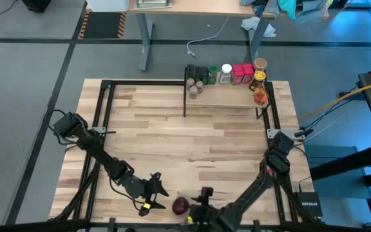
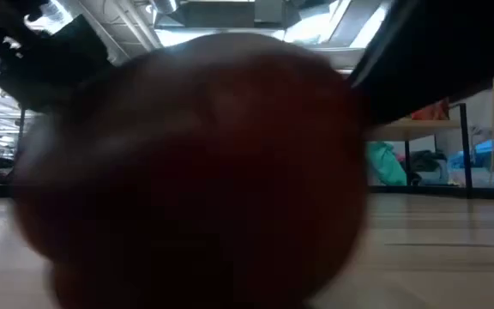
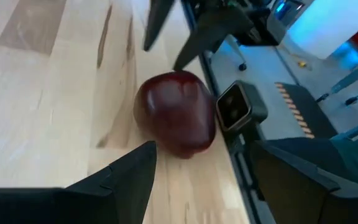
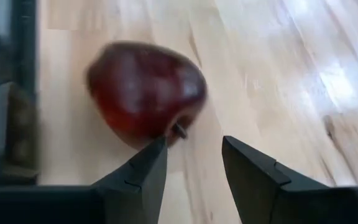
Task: Shelf spices
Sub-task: Put the red apple under the shelf
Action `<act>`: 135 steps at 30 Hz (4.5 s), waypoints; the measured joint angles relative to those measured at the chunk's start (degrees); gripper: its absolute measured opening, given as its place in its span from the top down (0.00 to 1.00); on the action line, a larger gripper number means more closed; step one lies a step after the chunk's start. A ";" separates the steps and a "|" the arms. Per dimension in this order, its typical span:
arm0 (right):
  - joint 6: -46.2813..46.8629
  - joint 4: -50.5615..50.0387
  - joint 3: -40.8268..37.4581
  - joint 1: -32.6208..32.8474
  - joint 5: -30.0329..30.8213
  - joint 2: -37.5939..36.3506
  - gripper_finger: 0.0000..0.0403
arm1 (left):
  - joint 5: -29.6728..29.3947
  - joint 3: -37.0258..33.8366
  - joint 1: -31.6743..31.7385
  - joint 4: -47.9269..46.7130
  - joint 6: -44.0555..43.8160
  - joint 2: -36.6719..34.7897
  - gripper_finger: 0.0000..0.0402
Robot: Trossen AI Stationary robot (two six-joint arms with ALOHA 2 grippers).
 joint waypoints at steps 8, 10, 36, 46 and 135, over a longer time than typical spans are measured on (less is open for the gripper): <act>1.55 -0.37 2.10 -1.79 -5.24 0.00 0.54 | -1.74 0.00 -2.13 0.53 -2.02 2.58 0.36; 1.53 -0.33 3.74 -1.69 -5.23 -0.07 0.48 | -1.78 0.00 -2.56 0.53 -3.34 3.85 0.36; 0.03 6.24 6.45 -3.60 -9.98 5.07 0.13 | -2.80 0.98 -2.61 11.20 -4.94 12.92 0.36; 0.03 6.94 6.38 -3.92 -8.81 5.14 0.17 | -2.63 0.98 -2.61 10.65 -2.72 8.66 0.36; -4.77 14.19 6.12 -13.01 -4.05 5.94 0.17 | -2.18 1.03 -4.16 -16.90 -35.04 3.37 0.36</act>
